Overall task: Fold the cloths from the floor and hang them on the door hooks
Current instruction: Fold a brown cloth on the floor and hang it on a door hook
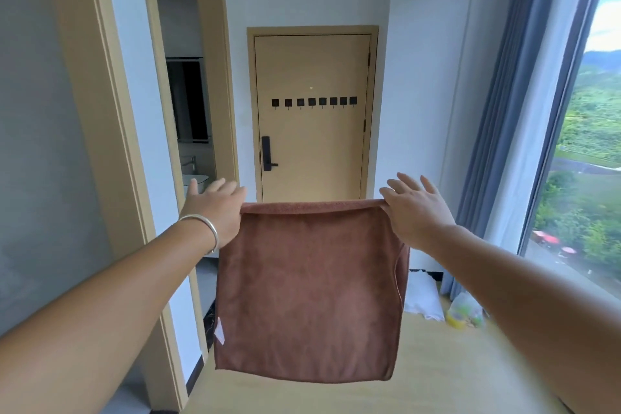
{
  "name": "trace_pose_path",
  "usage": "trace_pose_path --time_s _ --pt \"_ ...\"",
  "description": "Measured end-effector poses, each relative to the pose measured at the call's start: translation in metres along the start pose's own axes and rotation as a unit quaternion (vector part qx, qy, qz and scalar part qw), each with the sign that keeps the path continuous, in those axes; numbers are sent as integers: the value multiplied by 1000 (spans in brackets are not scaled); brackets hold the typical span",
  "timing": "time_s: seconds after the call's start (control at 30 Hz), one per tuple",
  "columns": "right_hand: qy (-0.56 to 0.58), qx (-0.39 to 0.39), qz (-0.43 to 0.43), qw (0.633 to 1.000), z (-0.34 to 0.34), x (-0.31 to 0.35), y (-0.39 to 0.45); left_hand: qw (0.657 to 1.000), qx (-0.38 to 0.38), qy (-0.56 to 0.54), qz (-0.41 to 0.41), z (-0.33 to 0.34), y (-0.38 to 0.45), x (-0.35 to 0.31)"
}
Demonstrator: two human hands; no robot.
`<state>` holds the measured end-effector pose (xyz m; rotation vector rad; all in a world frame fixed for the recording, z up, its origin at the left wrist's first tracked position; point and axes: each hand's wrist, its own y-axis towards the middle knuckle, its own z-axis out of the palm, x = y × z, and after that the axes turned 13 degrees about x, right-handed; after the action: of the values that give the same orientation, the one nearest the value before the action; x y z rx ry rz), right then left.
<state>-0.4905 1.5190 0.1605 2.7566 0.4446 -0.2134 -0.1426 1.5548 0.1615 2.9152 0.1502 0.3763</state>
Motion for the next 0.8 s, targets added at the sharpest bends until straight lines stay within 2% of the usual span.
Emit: trace_pose_path --time_s 0.1,0.5,0.8 --pt "22 -10 -7 1000 18 -6 38 1000 -7 6 -14 12 33 -3" --pt "52 -22 -59 997 75 -69 197 996 56 -46 -53 27 178 -33" --pt "51 -15 -61 997 104 -82 301 995 54 -61 -64 49 279 -25"
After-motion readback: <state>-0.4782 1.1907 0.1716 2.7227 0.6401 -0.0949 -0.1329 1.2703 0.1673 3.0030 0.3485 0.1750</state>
